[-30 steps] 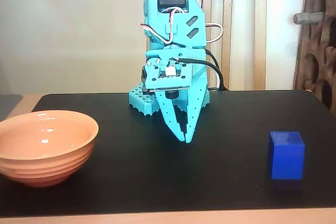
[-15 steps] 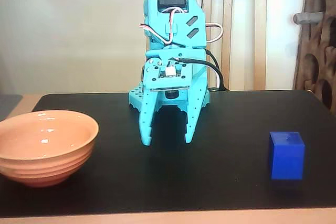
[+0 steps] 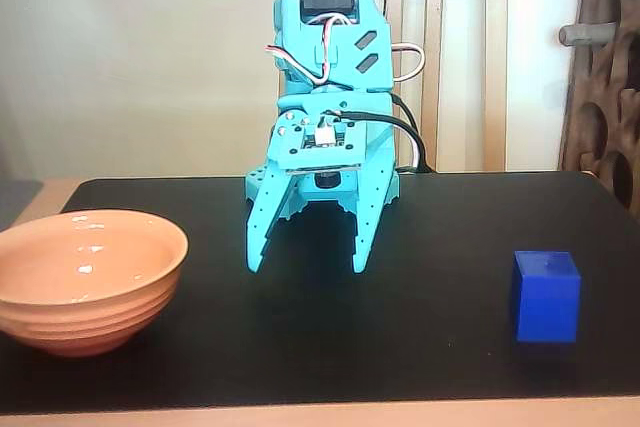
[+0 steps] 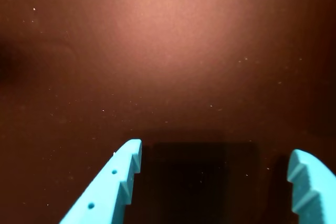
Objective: Place the blue cube in the orange bowl.
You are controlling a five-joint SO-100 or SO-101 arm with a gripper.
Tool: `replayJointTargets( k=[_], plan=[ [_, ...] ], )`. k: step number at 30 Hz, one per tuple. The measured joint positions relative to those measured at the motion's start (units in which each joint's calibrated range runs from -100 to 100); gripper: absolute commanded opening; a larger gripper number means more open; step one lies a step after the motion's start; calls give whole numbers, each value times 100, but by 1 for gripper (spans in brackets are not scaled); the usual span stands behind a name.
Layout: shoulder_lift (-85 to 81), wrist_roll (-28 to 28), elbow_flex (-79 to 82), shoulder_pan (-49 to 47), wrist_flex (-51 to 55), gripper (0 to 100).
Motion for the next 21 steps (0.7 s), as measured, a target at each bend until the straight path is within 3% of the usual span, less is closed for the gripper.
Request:
replayJointTargets(
  k=[21],
  plan=[
    [0, 0, 0, 0, -106, 32]
  ],
)
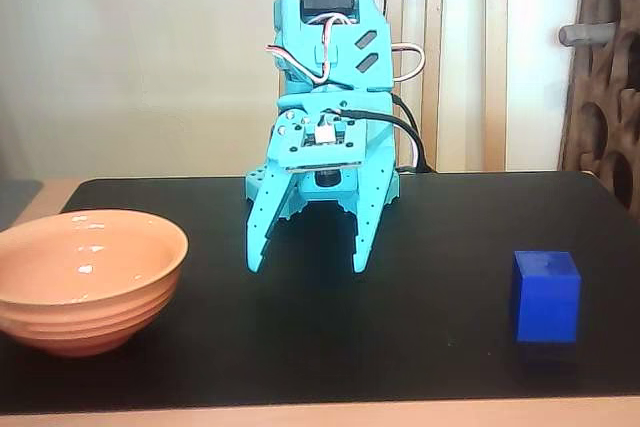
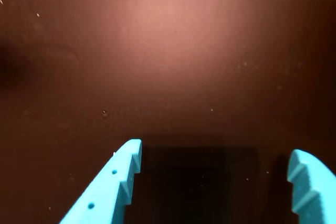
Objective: Place the blue cube in the orange bowl.
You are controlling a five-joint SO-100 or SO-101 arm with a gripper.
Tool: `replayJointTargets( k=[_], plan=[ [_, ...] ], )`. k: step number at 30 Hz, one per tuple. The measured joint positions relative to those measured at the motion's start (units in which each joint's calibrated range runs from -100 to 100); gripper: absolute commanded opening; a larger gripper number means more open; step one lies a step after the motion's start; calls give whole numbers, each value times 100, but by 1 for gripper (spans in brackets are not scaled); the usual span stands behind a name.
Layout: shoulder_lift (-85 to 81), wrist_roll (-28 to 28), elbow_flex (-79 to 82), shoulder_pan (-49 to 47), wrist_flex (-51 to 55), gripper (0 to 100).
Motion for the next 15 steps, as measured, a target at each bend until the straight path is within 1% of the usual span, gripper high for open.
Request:
replayJointTargets(
  k=[11, 15],
  plan=[
    [391, 0, -54, 0, -159, 32],
    [739, 0, -361, 0, -159, 32]
  ],
)
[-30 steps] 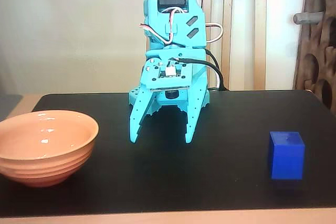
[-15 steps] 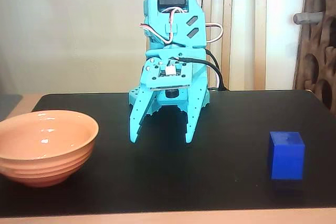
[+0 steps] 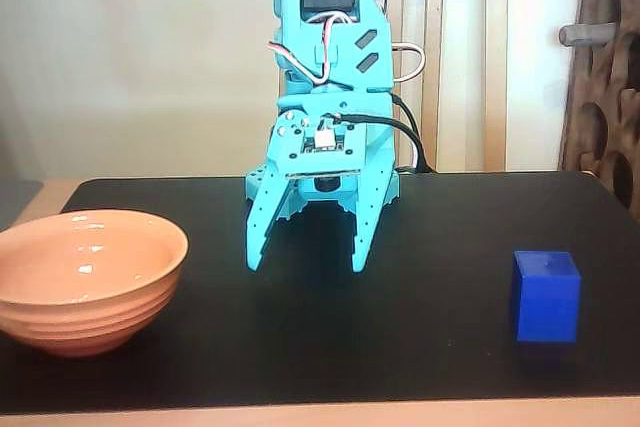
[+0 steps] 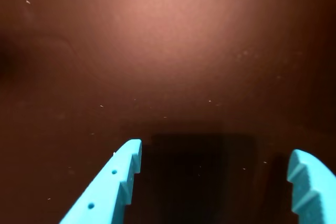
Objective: Place the blue cube in the orange bowl.
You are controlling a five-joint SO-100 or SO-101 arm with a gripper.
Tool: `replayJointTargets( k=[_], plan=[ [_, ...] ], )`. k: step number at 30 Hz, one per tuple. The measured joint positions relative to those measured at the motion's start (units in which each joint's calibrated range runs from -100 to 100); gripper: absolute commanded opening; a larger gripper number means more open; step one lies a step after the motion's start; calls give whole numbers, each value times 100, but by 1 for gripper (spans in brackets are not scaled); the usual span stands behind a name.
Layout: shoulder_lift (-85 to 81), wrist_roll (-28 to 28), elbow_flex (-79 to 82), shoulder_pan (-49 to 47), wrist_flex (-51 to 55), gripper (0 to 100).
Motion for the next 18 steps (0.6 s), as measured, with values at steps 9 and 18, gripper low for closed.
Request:
replayJointTargets(
  k=[9, 18],
  plan=[
    [816, 0, -975, -178, 0, 32],
    [1895, 0, -2292, -300, 229, 32]
  ],
)
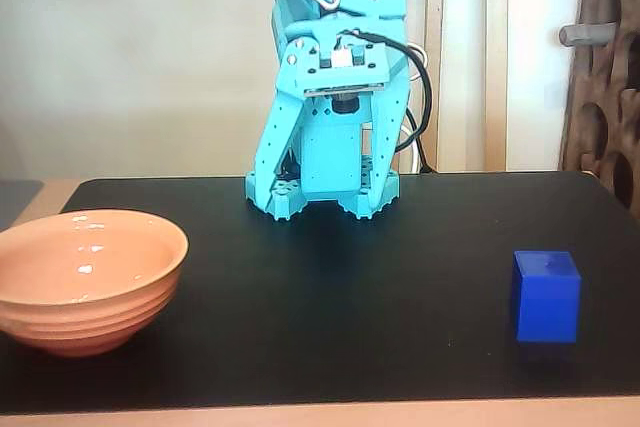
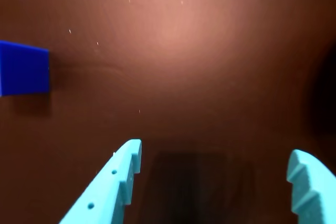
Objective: Place the blue cube in the orange bowl.
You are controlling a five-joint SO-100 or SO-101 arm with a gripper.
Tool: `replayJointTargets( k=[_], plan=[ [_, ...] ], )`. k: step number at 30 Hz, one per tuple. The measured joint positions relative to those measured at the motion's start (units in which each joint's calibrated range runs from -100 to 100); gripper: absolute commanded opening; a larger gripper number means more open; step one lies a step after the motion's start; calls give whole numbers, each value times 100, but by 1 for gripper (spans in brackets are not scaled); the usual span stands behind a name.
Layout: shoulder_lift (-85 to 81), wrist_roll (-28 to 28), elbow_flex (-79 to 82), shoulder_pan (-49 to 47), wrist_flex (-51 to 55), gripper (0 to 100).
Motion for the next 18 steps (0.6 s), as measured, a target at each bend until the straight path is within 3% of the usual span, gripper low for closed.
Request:
replayJointTargets(
  k=[7, 18],
  plan=[
    [646, 0, -1426, -131, 810, 32],
    [1529, 0, -2798, -853, 1083, 32]
  ],
)
